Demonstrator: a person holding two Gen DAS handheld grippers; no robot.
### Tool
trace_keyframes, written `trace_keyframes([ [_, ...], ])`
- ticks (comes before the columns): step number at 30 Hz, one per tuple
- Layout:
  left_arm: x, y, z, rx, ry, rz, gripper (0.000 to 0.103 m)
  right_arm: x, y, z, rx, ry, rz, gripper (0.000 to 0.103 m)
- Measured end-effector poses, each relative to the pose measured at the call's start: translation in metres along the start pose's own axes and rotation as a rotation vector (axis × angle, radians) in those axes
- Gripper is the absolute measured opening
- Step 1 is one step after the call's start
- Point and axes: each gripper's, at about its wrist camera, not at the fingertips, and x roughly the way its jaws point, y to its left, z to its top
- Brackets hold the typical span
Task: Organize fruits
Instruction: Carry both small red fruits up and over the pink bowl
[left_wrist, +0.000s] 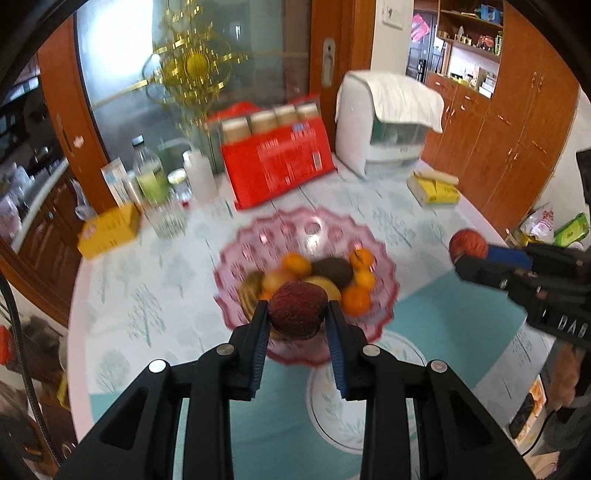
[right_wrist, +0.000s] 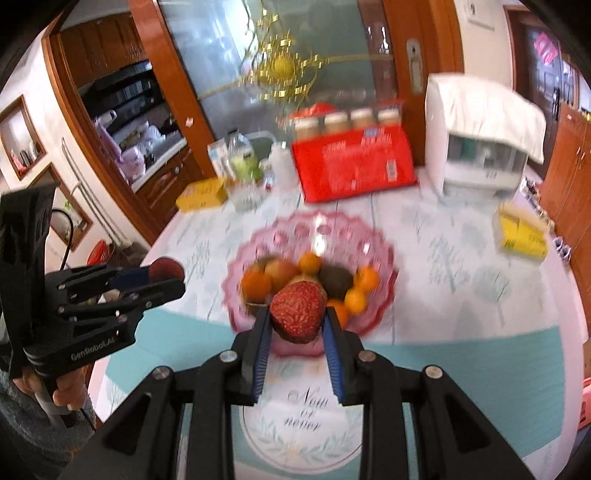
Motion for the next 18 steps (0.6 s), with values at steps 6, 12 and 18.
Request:
trace_keyframes([
  [6,-0.011,0.010,0.036,0.013,-0.050,0.025,0.029,-0.004,0.001,0.041,-0.017,-0.055,-0.026,0.028],
  [12,0.001,0.022,0.065,0.015,-0.062,0.048,0.029,0.014,0.000,0.069,0.003,-0.065,-0.027,0.028],
  [18,0.044,0.035,0.071,-0.021,0.003,0.035,0.029,0.052,-0.003,0.074,0.025,-0.020,-0.027,0.028],
])
